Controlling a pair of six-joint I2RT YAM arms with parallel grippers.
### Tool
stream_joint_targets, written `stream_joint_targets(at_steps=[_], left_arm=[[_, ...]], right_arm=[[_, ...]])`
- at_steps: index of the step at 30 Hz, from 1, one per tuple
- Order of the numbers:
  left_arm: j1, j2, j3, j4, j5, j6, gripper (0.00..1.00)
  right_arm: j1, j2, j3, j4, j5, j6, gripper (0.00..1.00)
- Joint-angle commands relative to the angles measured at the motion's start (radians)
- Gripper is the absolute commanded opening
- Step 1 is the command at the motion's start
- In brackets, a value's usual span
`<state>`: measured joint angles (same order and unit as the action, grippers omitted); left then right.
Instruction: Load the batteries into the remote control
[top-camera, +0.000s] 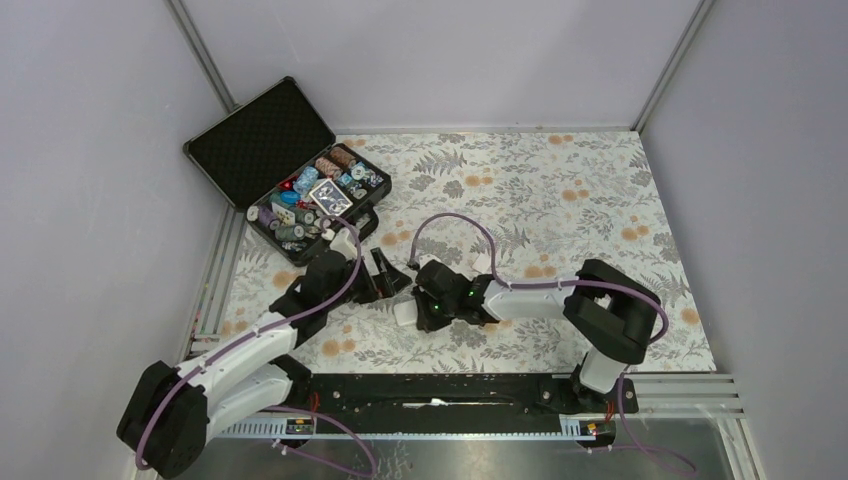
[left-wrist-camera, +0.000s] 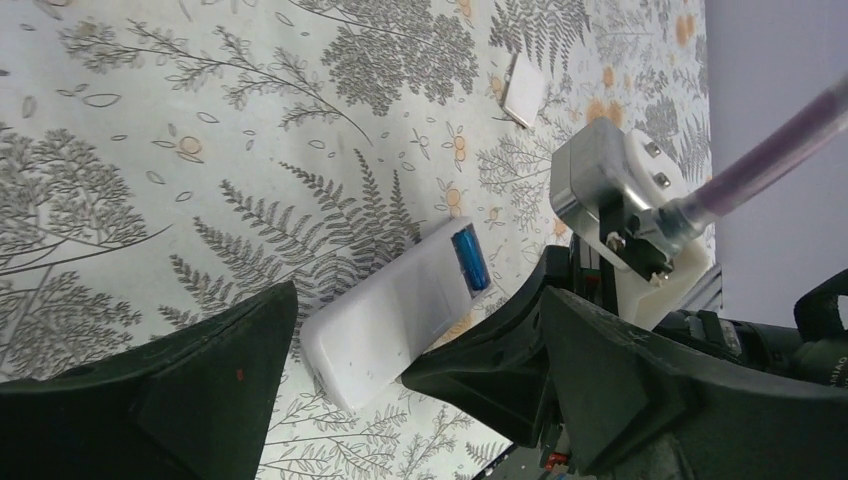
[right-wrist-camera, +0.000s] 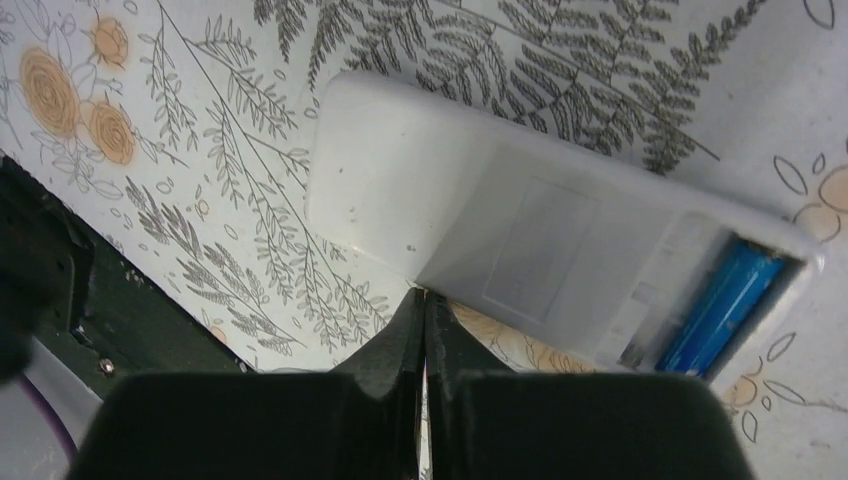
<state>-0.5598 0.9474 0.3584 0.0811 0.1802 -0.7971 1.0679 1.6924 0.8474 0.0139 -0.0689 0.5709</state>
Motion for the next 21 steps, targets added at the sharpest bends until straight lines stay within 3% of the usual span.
stream_joint_targets(at_steps=[1,10,21], left_arm=[[0.004,-0.06,-0.018,-0.04,-0.094,-0.005,0.99],[0.006,-0.138,-0.038,-0.08,-0.158,-0.019,0.99],[0.006,-0.093,-0.047,-0.05,-0.107,-0.014,0.99]], right_arm=[[0.008,0.043,0.07,0.031,0.054,0.032,0.0],[0.006,0.116,0.163,0.043,0.189,0.054,0.0],[-0.041,0.159,0.233,0.008,0.283,0.01,0.0]])
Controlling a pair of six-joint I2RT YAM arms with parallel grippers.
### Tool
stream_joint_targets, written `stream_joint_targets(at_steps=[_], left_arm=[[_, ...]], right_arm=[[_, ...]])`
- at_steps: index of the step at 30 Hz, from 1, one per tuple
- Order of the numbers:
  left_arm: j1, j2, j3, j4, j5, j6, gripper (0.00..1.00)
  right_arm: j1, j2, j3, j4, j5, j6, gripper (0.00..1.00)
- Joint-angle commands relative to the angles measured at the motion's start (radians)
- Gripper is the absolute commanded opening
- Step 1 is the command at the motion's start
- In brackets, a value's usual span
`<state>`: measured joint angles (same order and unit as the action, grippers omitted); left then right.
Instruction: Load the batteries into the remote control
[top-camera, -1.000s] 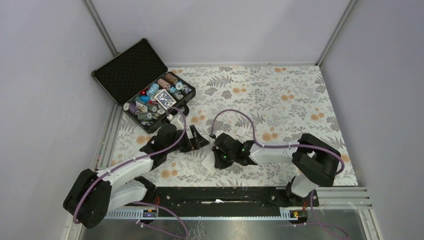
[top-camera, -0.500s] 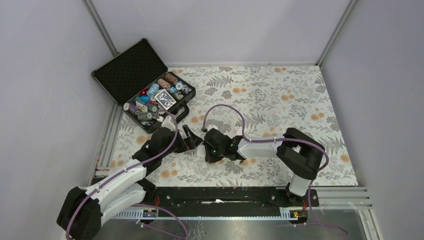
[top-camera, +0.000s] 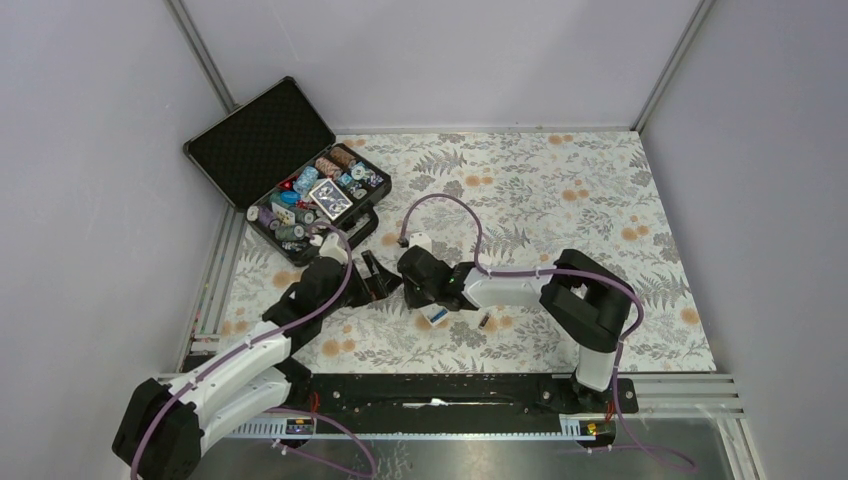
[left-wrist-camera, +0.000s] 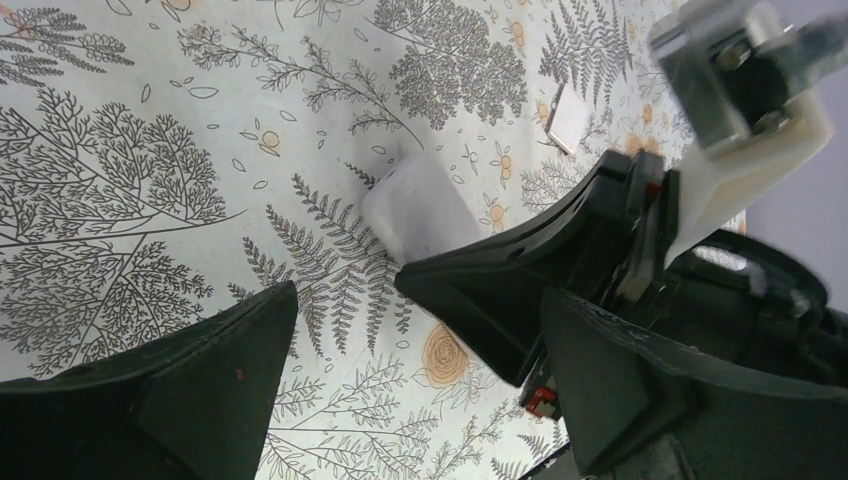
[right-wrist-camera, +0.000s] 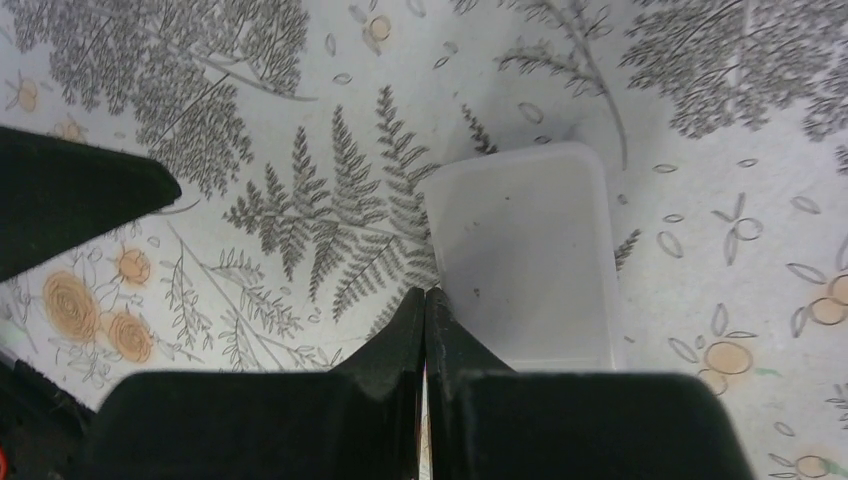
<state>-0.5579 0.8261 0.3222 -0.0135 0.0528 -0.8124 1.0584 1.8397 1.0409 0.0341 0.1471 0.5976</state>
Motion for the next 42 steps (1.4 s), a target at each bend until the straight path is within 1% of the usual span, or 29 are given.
stream_joint_targets(at_steps=[1,6,11,16,23,30,35,38,42], left_arm=[[0.004,0.041,-0.013,0.058,0.028,0.001,0.99],[0.004,0.101,-0.014,0.101,0.065,-0.001,0.99],[0.004,0.149,-0.011,0.142,0.091,0.001,0.99],[0.003,0.226,-0.004,0.194,0.145,-0.001,0.99],[0.0,0.339,0.003,0.295,0.216,-0.017,0.99],[-0.025,0.463,0.054,0.352,0.267,-0.024,0.99],[-0.042,0.533,0.096,0.366,0.265,-0.02,0.98],[-0.052,0.576,0.122,0.373,0.264,-0.018,0.98],[-0.062,0.619,0.152,0.384,0.268,-0.021,0.98]], right_arm=[[-0.035,0.011,0.044,-0.013,0.069,-0.023,0.0],[-0.049,-0.001,0.062,-0.028,0.091,-0.046,0.0],[-0.049,-0.053,0.064,-0.028,0.068,-0.061,0.0],[-0.049,-0.158,0.026,-0.028,0.074,-0.099,0.11],[-0.056,-0.315,-0.046,-0.171,0.145,-0.163,0.28],[-0.065,-0.441,-0.146,-0.282,0.188,-0.162,0.33],[-0.074,-0.535,-0.215,-0.372,0.214,-0.117,0.34],[-0.08,-0.596,-0.26,-0.401,0.205,-0.076,0.34],[-0.083,-0.648,-0.319,-0.421,0.183,-0.039,0.37]])
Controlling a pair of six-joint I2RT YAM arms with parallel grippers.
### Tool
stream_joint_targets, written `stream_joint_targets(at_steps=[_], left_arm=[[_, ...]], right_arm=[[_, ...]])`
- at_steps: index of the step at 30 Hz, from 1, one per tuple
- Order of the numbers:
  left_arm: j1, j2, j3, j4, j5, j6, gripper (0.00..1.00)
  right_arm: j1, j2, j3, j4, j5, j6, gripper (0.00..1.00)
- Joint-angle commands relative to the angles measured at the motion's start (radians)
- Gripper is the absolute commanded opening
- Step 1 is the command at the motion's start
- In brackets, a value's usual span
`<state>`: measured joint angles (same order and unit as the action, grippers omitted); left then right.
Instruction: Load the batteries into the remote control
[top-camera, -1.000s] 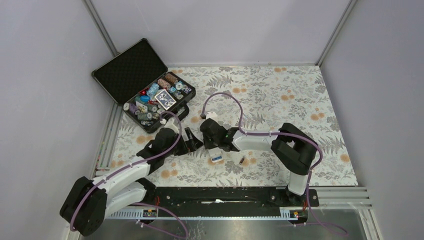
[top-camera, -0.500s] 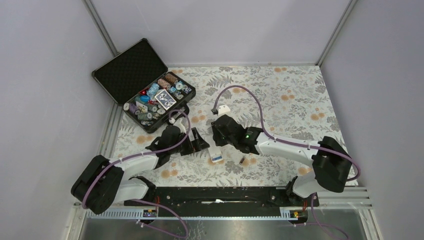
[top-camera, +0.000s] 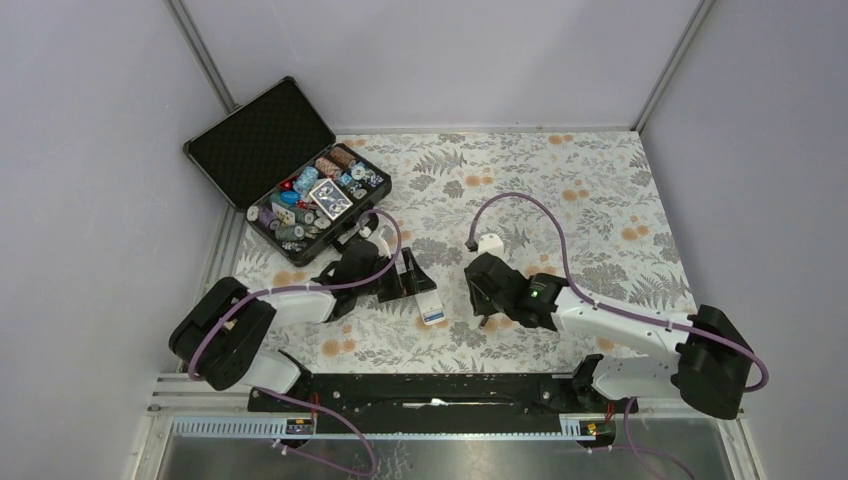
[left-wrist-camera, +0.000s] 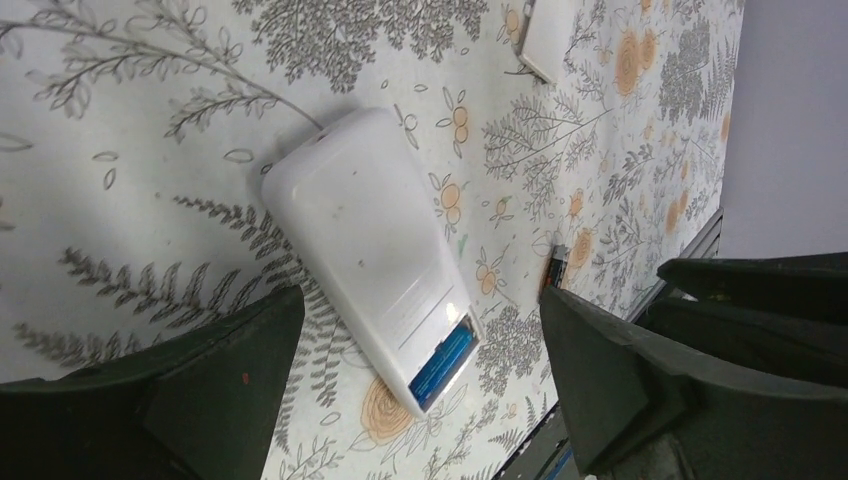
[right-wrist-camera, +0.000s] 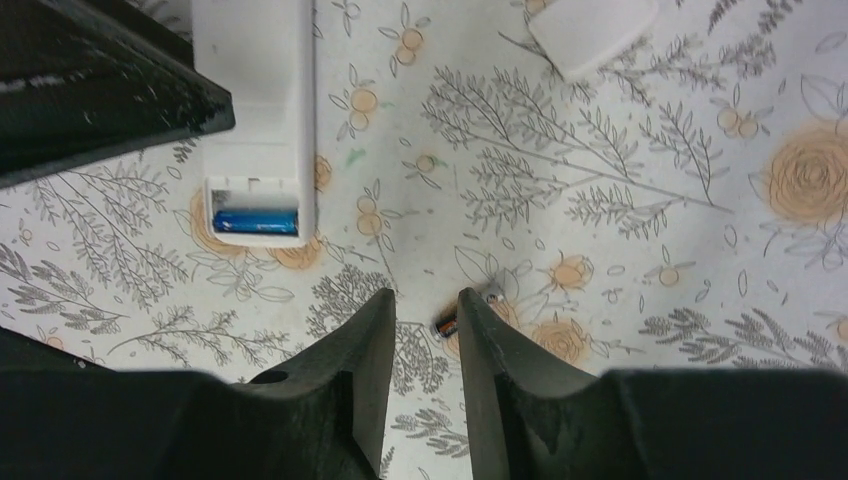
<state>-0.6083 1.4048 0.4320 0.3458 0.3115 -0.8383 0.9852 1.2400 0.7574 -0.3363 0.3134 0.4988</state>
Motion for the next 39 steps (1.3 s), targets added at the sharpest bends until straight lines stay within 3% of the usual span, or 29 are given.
stream_joint_targets(at_steps=[1,13,21,27,33,39], left_arm=[[-0.015,0.053,0.049,0.025,0.01,0.005,0.98],[-0.047,0.117,0.095,0.028,0.038,0.014,0.97],[-0.047,0.037,0.095,-0.065,0.018,0.058,0.99],[-0.047,-0.044,0.088,-0.126,-0.009,0.092,0.99],[-0.046,-0.084,0.083,-0.163,-0.026,0.13,0.99],[-0.047,-0.09,0.064,-0.171,-0.036,0.151,0.99]], right_arm=[[-0.013,-0.049,-0.043,-0.064,0.013,0.069,0.37],[-0.032,0.001,-0.099,-0.086,-0.026,0.158,0.38],[-0.033,-0.023,-0.151,-0.053,-0.113,0.176,0.34],[-0.032,-0.018,-0.201,0.016,-0.17,0.21,0.25],[-0.033,0.026,-0.201,0.058,-0.176,0.211,0.09],[-0.033,0.09,-0.187,0.086,-0.17,0.208,0.06]])
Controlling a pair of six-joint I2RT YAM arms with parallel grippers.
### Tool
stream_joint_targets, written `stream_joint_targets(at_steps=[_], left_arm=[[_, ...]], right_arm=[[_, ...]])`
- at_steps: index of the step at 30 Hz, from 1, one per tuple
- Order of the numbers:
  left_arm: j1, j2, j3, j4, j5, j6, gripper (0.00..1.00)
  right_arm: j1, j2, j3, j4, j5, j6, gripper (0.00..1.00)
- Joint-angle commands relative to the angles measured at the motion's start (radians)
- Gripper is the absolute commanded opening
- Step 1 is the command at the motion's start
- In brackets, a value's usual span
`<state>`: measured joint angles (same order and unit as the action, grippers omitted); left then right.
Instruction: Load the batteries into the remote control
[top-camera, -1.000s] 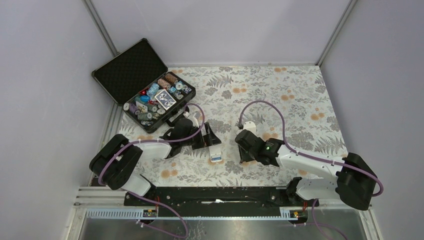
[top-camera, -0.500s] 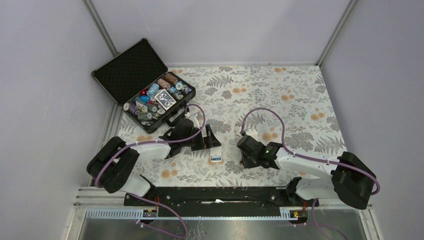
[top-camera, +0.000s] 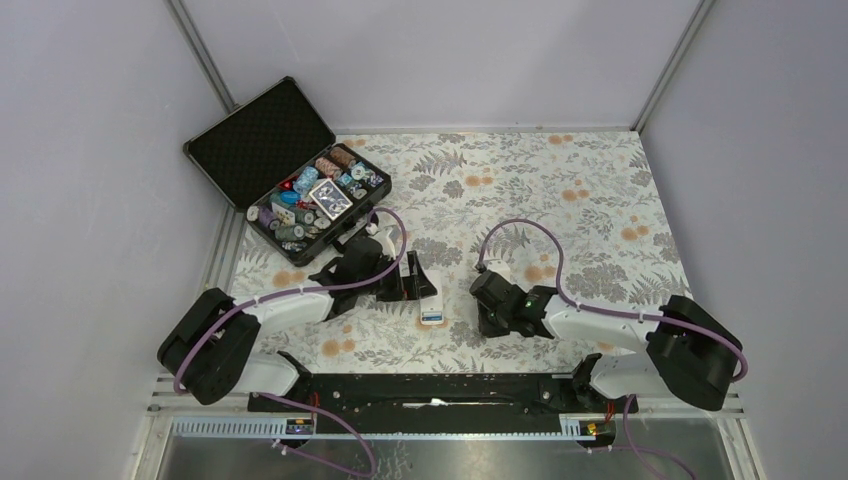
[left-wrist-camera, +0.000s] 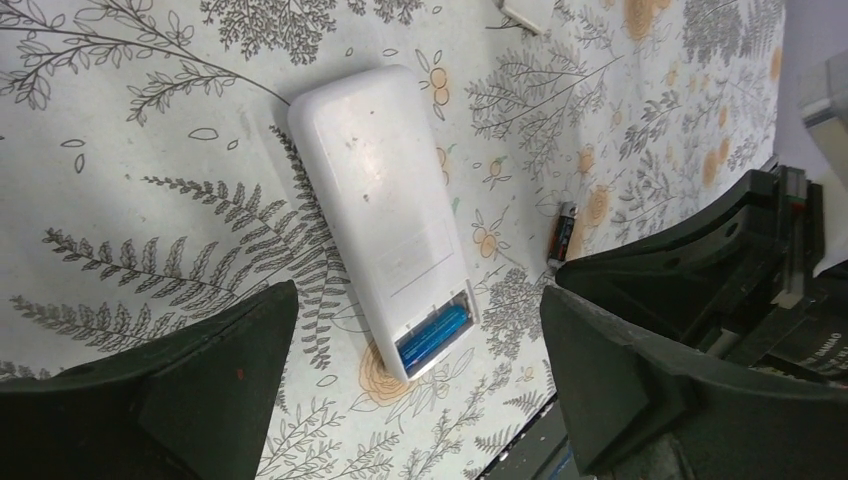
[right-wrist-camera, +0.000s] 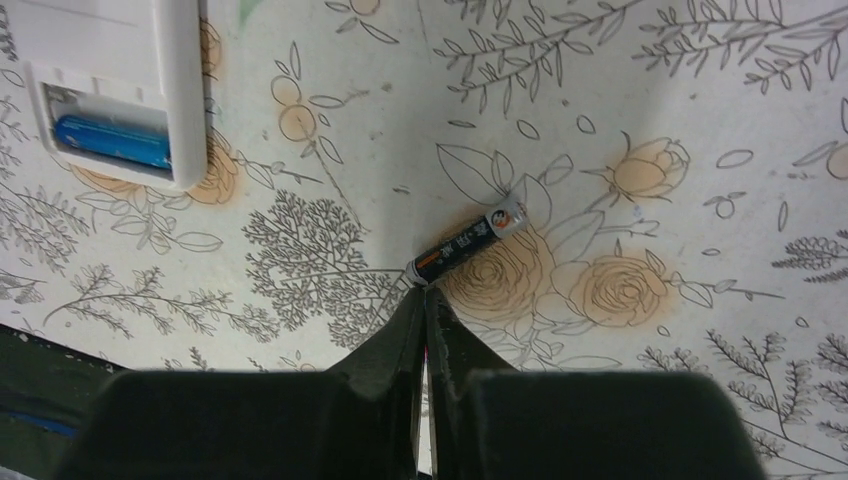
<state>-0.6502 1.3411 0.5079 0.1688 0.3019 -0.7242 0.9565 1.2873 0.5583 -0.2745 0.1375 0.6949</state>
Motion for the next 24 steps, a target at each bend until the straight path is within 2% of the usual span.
stream_joint_targets(at_steps=[1,8,12,15,18,24], left_arm=[[-0.004,-0.025,-0.015,0.007,-0.028,0.039,0.99],[-0.001,-0.01,-0.026,0.021,-0.032,0.046,0.99],[0.003,-0.012,-0.036,0.024,-0.042,0.049,0.99],[0.008,-0.011,-0.041,0.027,-0.039,0.05,0.99],[0.011,-0.014,-0.044,0.029,-0.037,0.051,0.99],[0.012,-0.003,-0.042,0.043,-0.02,0.045,0.99]], right_arm=[[-0.004,0.054,0.012,0.03,0.008,0.014,0.06],[-0.005,0.129,0.059,0.059,0.037,0.018,0.02],[-0.004,0.124,0.093,0.059,0.063,0.004,0.04],[-0.004,0.092,0.12,0.039,0.079,-0.031,0.09],[-0.007,0.058,0.153,-0.006,0.132,-0.068,0.24],[-0.064,0.026,0.207,-0.044,0.159,-0.156,0.35]])
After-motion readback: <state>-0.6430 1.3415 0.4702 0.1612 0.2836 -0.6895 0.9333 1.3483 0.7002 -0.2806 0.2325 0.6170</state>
